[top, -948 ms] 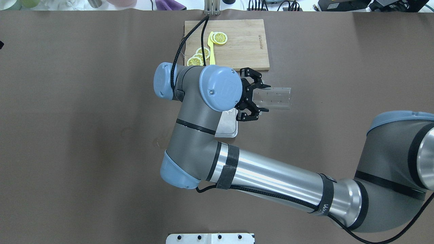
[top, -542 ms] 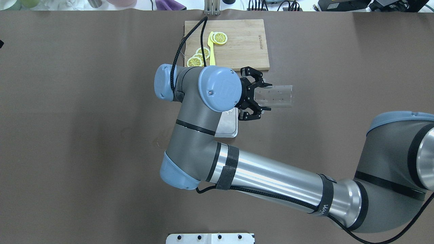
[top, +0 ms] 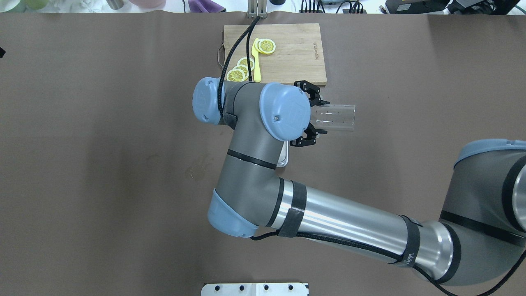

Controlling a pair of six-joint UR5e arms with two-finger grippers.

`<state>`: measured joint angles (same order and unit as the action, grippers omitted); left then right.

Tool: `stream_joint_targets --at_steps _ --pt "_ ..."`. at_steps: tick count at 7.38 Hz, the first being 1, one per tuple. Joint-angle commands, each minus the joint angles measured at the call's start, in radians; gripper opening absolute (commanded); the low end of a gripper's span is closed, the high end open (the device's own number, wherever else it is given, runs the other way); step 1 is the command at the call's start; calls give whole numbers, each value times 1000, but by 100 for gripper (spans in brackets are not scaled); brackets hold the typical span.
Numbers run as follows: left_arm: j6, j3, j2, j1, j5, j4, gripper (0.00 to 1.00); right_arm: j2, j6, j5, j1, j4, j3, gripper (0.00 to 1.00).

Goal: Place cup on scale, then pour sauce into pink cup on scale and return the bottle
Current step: 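Turn the bottle upright and carry it back away from the scale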

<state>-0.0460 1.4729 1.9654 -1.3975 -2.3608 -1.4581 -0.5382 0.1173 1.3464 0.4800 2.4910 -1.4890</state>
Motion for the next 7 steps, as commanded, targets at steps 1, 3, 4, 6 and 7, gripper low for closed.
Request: stream_joint_targets --at_steps 1,3,4,6,7 --pt "-9 24 0 0 0 7 98 -116 -40 51 2 -91 -148 0" --pt "-9 27 0 0 0 5 98 -211 -89 114 9 -211 -264 0" --pt "-9 30 0 0 0 5 98 -226 -90 181 56 -266 -276 0" --pt "-11 35 0 0 2 5 98 -451 -84 328 164 -494 -452 0" --pt "-9 35 -2 0 2 5 98 -547 -84 402 217 -620 -491 0"
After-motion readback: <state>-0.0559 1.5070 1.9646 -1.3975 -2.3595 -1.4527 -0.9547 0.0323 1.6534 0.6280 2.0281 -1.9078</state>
